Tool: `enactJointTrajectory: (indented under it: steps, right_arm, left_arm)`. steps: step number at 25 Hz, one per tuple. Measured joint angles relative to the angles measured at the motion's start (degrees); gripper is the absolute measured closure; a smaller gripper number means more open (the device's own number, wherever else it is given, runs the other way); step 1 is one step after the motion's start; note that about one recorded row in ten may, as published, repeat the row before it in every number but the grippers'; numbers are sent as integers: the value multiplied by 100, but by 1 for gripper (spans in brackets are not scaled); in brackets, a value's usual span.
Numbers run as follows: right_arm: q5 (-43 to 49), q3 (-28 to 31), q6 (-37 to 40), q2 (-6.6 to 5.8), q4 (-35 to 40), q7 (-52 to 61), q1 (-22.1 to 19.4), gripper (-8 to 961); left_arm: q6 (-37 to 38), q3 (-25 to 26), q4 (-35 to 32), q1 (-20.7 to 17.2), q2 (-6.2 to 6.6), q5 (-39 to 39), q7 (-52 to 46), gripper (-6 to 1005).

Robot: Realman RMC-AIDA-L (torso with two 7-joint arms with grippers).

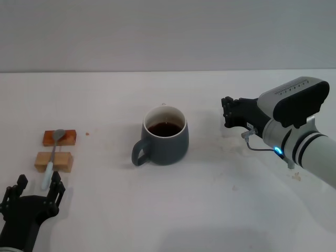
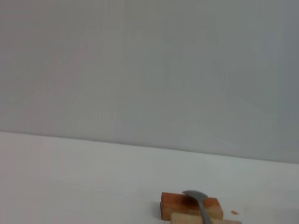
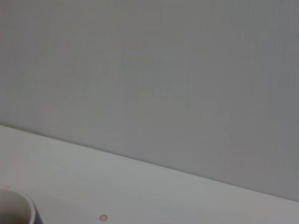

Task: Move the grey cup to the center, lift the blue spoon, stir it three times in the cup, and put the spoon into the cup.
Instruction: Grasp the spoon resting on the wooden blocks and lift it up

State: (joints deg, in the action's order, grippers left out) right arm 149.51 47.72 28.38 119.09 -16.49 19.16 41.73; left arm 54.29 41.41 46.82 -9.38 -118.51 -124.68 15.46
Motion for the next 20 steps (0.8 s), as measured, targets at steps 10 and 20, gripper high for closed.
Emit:
enactJointTrajectory:
  steps: [10, 20]
  right_arm:
    - [8, 0, -51, 0, -75, 0, 2, 915]
    - [8, 1, -61, 0, -112, 0, 2, 914]
  left_arm:
    - [-2, -11, -392, 273, -13, 20, -256, 323]
    - [-7, -73, -535, 378, -15, 28, -410, 335]
